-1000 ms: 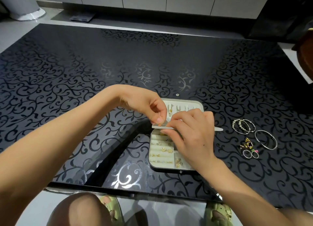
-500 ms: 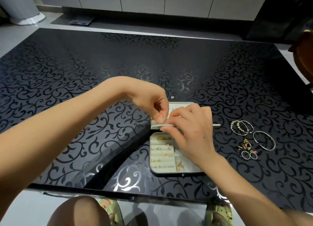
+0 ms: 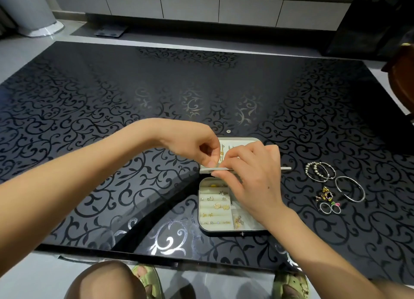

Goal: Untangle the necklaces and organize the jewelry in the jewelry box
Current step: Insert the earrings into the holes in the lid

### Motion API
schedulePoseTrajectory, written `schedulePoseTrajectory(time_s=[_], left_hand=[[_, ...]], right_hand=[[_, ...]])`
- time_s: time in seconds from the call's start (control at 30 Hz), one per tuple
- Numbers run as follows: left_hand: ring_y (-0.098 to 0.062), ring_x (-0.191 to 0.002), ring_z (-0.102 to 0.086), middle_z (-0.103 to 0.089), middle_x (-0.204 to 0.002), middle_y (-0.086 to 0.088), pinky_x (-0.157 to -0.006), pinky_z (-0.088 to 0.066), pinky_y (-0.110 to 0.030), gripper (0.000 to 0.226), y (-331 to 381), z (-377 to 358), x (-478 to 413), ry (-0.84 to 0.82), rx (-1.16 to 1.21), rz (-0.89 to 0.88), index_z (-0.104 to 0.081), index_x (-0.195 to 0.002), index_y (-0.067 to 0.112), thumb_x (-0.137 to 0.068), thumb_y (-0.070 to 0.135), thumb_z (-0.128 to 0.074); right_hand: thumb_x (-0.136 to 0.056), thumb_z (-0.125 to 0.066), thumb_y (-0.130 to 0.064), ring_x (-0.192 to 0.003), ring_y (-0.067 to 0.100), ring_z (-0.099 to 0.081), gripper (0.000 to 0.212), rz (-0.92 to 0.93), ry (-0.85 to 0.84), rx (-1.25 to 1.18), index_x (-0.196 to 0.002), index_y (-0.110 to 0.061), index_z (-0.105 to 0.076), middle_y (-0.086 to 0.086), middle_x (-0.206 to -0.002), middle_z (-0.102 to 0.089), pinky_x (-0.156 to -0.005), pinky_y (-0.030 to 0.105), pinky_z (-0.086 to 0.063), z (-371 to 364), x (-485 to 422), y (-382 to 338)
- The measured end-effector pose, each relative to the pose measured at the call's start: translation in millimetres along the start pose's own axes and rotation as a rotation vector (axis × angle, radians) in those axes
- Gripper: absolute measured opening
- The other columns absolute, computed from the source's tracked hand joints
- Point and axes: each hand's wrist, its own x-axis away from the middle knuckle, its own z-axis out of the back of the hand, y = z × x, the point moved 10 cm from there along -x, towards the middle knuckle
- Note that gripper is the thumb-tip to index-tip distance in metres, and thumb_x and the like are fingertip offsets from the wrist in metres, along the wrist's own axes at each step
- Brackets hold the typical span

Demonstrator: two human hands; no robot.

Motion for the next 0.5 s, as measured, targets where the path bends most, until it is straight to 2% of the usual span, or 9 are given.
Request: schedulePoseTrajectory(time_s=[0.2,0.33,0.5], left_hand=[[0.002,-0.069,-0.051,-0.058,-0.074,0.016,-0.069,-0.042,-0.013,0.009,-10,-4,7,0.089,0.194,-0.008,-0.064,-0.086,0.021,-0.093,0.021,-0.057],[0.004,-0.065,-0.048,-0.053,-0.070,0.020,-0.066,-0.038,-0.012,0.012,-13,-6,8,0.093,0.151,0.009,-0.059,-0.082,0.026,-0.094,0.024,-0.055],[-0.001,-0.061,-0.040,-0.045,-0.070,0.013,-0.063,-0.035,-0.018,0.021,-12,-14,7,0.022,0.037,0.035,-0.049,-0.076,0.030,-0.097,0.026,-0.049]], right_hand=[[-0.082,-0.067,-0.035,-0.074,0.014,-0.045,0.024,-0.005,0.001,0.011,-0.065,-0.018,-0.066,-0.009,-0.076,-0.064,-0.071,0.029,-0.022,-1,1,0],[-0.083,-0.067,-0.035,-0.074,0.015,-0.046,0.024,0.000,-0.003,0.010,-0.065,-0.019,-0.067,-0.009,-0.076,-0.064,-0.070,0.029,-0.022,-2,0,0],[-0.085,-0.063,-0.037,-0.076,0.014,-0.046,0.026,0.008,-0.009,0.008,-0.066,-0.019,-0.067,-0.010,-0.077,-0.064,-0.071,0.029,-0.021,-2,0,-2]])
